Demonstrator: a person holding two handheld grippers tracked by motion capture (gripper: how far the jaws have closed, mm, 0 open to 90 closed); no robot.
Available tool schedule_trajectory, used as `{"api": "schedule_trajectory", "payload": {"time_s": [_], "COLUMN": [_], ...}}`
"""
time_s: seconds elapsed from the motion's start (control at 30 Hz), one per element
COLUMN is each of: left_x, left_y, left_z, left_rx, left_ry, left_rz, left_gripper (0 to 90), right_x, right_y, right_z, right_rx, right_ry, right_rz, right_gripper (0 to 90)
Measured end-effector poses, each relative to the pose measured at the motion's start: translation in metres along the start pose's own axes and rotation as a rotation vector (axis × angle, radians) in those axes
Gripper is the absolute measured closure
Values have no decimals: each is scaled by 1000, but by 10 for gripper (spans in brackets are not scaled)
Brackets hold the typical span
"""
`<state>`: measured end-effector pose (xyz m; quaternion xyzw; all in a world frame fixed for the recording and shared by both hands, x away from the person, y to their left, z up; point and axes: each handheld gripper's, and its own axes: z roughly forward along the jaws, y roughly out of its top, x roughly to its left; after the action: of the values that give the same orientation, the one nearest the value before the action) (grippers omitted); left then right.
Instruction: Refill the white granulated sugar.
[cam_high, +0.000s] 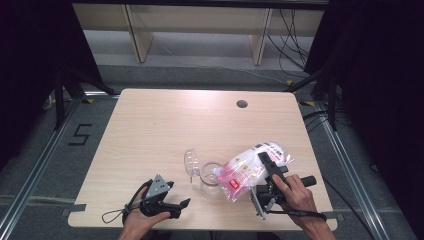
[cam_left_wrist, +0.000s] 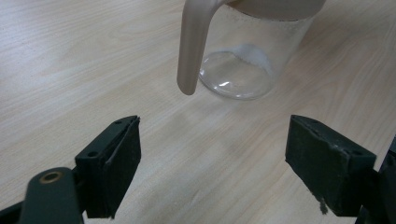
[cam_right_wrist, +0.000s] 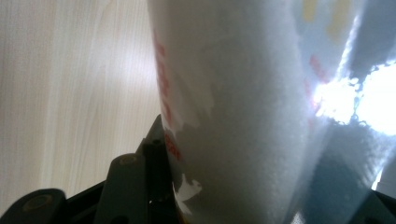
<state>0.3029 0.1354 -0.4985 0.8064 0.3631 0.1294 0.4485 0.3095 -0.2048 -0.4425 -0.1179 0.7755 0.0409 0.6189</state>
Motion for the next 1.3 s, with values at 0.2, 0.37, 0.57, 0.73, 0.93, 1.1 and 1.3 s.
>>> {"api": "schedule_trajectory", "payload": {"time_s": [0.2, 0.37, 0.57, 0.73, 0.93, 1.1, 1.3], "left_x": [0, 0, 0, 0, 0, 0, 0], "left_y": [0, 0, 0, 0, 0, 0, 0], "left_z": [0, 0, 0, -1, -1, 0, 0], "left_rx": [-17, -18, -17, -15, -16, -17, -18], "left_ry": [1, 2, 2, 0, 2, 2, 2], "left_rz": [-2, -8, -6, -3, -3, -3, -4], "left_gripper": [179, 179, 179, 179, 179, 179, 179], "right_x": [-2, -3, -4, -4, -6, -4, 2], "right_y": [1, 2, 2, 2, 4, 3, 2], "right_z": [1, 0, -1, -2, -1, -1, -2], "right_rx": [3, 9, 20, 20, 14, 16, 22], "right_ry": [-2, -23, -29, -36, -33, -31, -48], "right_rz": [-22, -53, -52, -53, -92, -89, -24], "right_gripper": [522, 528, 539, 544, 548, 550, 552]}}
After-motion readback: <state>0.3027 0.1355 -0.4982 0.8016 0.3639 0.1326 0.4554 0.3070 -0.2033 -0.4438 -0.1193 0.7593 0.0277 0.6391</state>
